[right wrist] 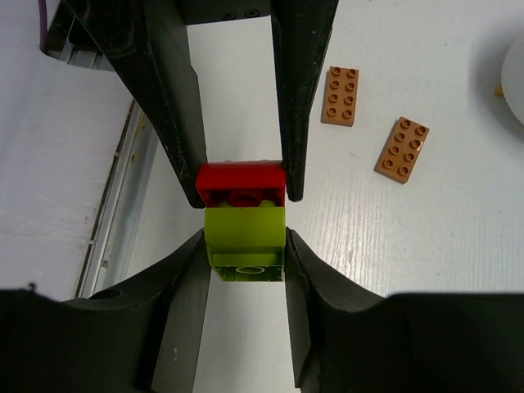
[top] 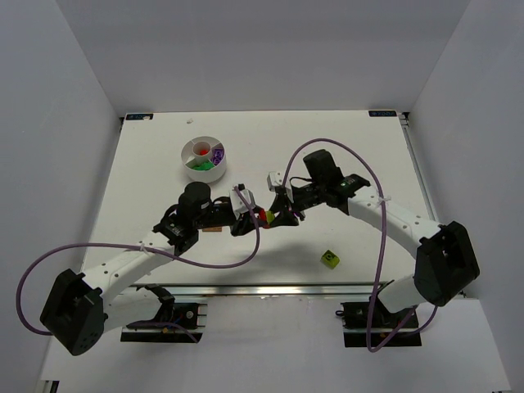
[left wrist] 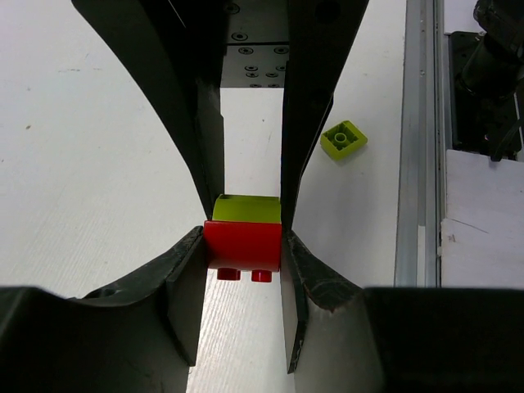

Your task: Sort the legos into containers by color

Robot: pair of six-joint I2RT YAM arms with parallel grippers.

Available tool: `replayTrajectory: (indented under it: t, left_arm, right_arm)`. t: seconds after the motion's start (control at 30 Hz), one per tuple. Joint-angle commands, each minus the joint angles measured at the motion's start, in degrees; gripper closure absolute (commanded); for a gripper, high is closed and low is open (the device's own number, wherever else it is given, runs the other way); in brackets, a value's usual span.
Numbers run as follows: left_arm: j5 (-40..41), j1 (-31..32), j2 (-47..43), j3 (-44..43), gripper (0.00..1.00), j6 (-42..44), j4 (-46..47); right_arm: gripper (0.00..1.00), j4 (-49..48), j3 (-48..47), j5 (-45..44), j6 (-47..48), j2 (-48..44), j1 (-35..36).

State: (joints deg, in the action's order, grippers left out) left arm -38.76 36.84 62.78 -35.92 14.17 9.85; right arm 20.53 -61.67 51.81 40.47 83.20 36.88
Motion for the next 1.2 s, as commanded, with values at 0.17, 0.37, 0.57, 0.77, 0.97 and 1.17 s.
replayTrajectory:
  t: [0.17, 0.37, 0.57, 0.77, 0.97, 1.17]
  left_arm:
    - [2.9, -1.7, -1.2, 0.0, 1.0, 0.2, 0.1]
    - [1.9, -7.0, -0.2, -0.2, 1.0, -1.1, 2.0]
    - [8.2, -12.0, 0.7, -2.5, 1.0, -3.2, 2.9]
    - [50.1, -15.1, 7.7, -14.4, 1.0, -15.7, -3.8]
    - [66.6, -17.2, 22.4, -33.1, 1.0, -25.3, -20.0]
    - [76.2, -17.7, 33.0, -44.0, 1.0, -29.9, -27.3]
  right_arm:
    - [1.0, -5.9, 3.7, -3.7, -4.5, -4.7, -2.3]
    - [1.0, -7.6, 5.9, -1.7, -7.4, -7.2, -8.4]
    - [1.0, -10.0, 7.8, -2.2, -9.9, -9.6, -8.8]
    - [1.0, -13.4, 10.0, -4.3, -12.6, -12.3, -8.9]
    - [1.0, -15.3, 10.8, -4.5, -14.6, -12.8, -8.8]
    - [1.0, -15.7, 11.0, -4.7, -15.2, -13.0, -8.9]
